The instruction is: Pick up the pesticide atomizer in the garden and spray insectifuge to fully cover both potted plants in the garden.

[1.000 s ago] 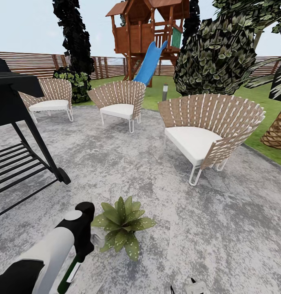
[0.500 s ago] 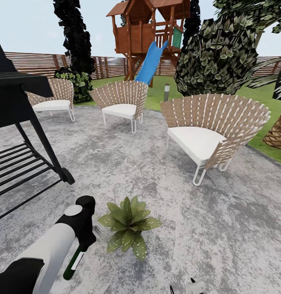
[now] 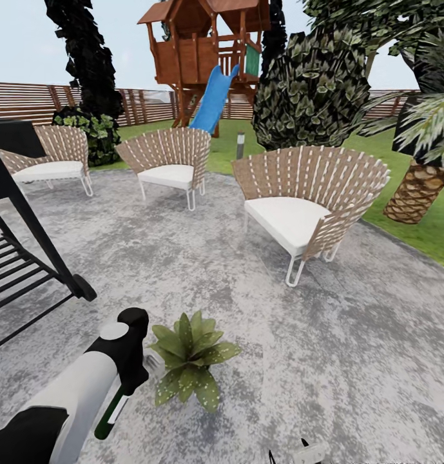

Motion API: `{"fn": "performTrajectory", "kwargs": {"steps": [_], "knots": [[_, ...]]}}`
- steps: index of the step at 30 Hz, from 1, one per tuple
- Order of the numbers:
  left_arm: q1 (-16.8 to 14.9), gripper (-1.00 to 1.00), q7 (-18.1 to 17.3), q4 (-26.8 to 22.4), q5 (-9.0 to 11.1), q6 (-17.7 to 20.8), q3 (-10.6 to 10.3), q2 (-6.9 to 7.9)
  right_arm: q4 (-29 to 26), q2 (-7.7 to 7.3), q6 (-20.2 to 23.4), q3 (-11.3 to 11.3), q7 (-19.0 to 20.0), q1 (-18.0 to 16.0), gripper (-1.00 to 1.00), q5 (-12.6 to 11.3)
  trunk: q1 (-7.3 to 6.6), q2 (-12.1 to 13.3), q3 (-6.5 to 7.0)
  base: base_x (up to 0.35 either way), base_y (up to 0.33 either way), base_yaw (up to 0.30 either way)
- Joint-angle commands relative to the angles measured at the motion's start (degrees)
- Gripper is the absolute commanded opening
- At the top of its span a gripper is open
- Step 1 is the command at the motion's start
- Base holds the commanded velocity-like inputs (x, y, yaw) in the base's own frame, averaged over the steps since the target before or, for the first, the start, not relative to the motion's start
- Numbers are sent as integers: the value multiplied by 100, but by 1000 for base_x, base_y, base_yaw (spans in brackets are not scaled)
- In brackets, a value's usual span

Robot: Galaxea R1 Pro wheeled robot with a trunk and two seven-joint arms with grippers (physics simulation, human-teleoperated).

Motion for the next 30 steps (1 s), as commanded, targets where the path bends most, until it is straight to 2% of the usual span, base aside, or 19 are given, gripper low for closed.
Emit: {"fn": "performTrajectory", "kwargs": {"steps": [1,8,16,20,25,30], "knots": [[0,-100,-55,-8,-46,61,-11,3,6,1,-8,10,-61,-4,100,60,-1,-2,-5,-16,157,-70],[14,-100,-48,-129,-45,71,-13,-14,6,14,-14,7,-55,-4,100,59,-1,-2,-5,-29,254,-12],[24,-100,-23,-129,-45,65,-17,-5,11,-19,-12,7,-48,-4,100,73,-1,-2,-5,8,29,0],[38,-100,272,-123,-45,72,-5,-14,1,15,-16,5,-61,-4,100,52,-1,-2,-5,0,83,0],[49,-100,310,-121,-45,72,-2,-26,3,18,-16,0,-62,-4,100,50,-1,-2,-5,0,274,-5],[58,-100,312,-116,-45,72,-9,-29,6,19,-15,-2,-62,-4,100,49,-1,-2,-5,0,301,-219]]}}
